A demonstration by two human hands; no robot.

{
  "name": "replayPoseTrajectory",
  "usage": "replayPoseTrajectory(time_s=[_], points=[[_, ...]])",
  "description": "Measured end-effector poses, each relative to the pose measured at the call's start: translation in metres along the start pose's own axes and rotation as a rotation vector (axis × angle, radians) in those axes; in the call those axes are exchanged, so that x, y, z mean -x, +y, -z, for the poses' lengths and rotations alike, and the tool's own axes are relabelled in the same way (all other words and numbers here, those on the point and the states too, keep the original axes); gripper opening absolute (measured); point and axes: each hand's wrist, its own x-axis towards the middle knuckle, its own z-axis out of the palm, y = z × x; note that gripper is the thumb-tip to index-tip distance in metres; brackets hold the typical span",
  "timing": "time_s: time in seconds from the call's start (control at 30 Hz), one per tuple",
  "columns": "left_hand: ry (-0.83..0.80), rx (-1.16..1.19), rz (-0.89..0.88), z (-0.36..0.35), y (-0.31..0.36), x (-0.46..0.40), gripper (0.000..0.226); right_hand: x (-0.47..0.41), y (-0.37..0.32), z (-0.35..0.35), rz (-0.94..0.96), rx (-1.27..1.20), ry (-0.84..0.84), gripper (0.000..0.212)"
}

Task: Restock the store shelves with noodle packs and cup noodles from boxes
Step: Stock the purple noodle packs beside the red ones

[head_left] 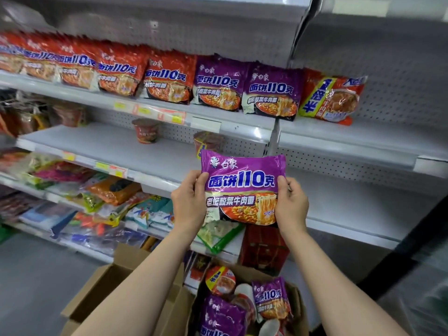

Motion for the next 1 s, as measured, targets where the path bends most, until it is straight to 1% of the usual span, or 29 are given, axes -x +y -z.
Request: replayPoseTrajectory(time_s=[0.13,0.23,0.33,0.43,0.5,0.53,0.6,0.63,0.73,0.87,0.93,1.0], points=[[-0.025,0.232,0.118,0.000,0.021,-0.002,0.017,-0.006,-0.011,-0.002,-0.003,-0.064,0.022,0.027],[-0.002,0.352,0.203,0.000,0.025,-0.010,0.019,-0.011,-0.017,-0.005,-0.085,-0.158,-0.036,0.027],[0.010,0.387,0.226,0.001,0.020,-0.021,0.021,-0.011,-0.022,-0.005,-0.150,-0.287,-0.133,0.028],[0.013,0.394,0.221,0.001,0.015,-0.036,0.021,-0.014,-0.029,-0.006,-0.162,-0.347,-0.241,0.028],[-0.001,0.393,0.208,-0.002,0.013,-0.048,0.019,-0.022,-0.032,-0.007,-0.159,-0.375,-0.281,0.039],[-0.008,0.393,0.196,-0.002,0.013,-0.053,0.018,-0.025,-0.033,-0.008,-0.165,-0.376,-0.280,0.043],[-0.025,0.403,0.171,-0.005,0.015,-0.070,0.018,-0.038,-0.037,-0.012,-0.169,-0.392,-0.254,0.040],[-0.034,0.410,0.177,-0.005,0.016,-0.076,0.018,-0.041,-0.038,-0.014,-0.176,-0.404,-0.244,0.038],[-0.069,0.460,0.192,-0.004,0.019,-0.108,0.019,-0.056,-0.045,-0.031,-0.184,-0.440,-0.218,0.040],[-0.064,0.435,0.154,0.003,0.024,-0.160,0.020,-0.080,-0.061,-0.064,-0.166,-0.479,-0.188,0.030],[-0.055,0.413,0.158,0.007,0.021,-0.187,0.020,-0.094,-0.070,-0.082,-0.156,-0.502,-0.164,0.034],[-0.088,0.383,0.177,0.010,0.016,-0.211,0.027,-0.110,-0.080,-0.095,-0.135,-0.512,-0.138,0.038]])
